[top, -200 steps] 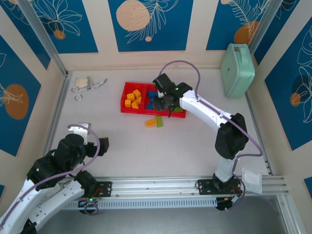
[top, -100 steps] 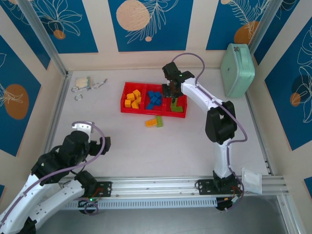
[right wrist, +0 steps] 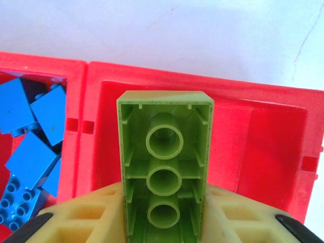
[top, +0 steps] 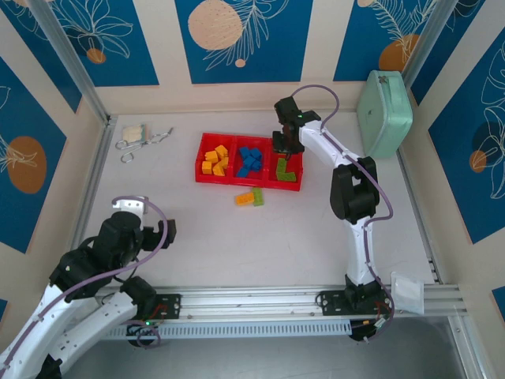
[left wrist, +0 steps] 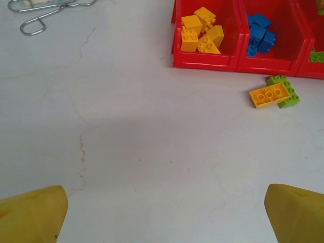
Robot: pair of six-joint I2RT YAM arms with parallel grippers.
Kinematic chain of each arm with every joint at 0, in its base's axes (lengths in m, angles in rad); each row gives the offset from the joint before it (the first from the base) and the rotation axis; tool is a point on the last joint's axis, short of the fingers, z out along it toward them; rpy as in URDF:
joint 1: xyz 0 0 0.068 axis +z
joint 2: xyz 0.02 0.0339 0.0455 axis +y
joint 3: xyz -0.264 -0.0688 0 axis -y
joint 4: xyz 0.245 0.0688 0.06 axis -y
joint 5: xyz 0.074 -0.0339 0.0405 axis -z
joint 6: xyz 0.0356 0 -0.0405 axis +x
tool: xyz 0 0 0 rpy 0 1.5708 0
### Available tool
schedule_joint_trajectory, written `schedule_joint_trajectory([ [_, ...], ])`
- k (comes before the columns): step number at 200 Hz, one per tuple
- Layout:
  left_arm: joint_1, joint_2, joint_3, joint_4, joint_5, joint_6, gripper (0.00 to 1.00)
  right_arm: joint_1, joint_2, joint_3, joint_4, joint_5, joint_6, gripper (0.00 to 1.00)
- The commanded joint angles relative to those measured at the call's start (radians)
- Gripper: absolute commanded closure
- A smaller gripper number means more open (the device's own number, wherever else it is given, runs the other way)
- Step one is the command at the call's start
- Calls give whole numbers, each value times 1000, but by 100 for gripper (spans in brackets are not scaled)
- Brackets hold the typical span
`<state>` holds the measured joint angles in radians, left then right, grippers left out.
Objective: Sort the legos into containers by color
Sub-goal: Place the lego in the container, then move the lego to the center of the table.
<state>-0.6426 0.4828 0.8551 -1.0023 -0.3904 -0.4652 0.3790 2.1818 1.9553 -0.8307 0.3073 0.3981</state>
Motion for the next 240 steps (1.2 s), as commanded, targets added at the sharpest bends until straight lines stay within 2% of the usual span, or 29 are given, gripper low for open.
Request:
schedule_joint_trajectory([
  [1,16,-3,-7,9,-1,1,1,-4,24,13,-12,-39,10,60],
  [60,21,13,-4,9,6,-1,1,-5,25,3,-15,-72,37,45],
  [98,20,13,-1,13,17,6,1,12,-33,-27,-19,-86,35,37],
  [130,21,81,15,12,45,2,1,17,-129,-84,-15,-143,39,36],
  [144,20,123,-2,52,95,-23,1,18,-173,-110,-26,-168,34,36],
  [161,21,185,-52,159,204,-91,0,26,-243,-176,-25,-172,20,36],
  [180,19,287,-89,299,358,-171,13,30,-341,-284,1,-176,11,36],
  [200,12,392,-128,477,507,-237,18,31,-462,-450,76,-213,14,36],
  [212,0,455,-131,547,527,-261,18,34,-535,-562,119,-227,25,37],
  [240,-34,612,-70,611,487,-253,17,37,-685,-762,162,-196,49,37],
])
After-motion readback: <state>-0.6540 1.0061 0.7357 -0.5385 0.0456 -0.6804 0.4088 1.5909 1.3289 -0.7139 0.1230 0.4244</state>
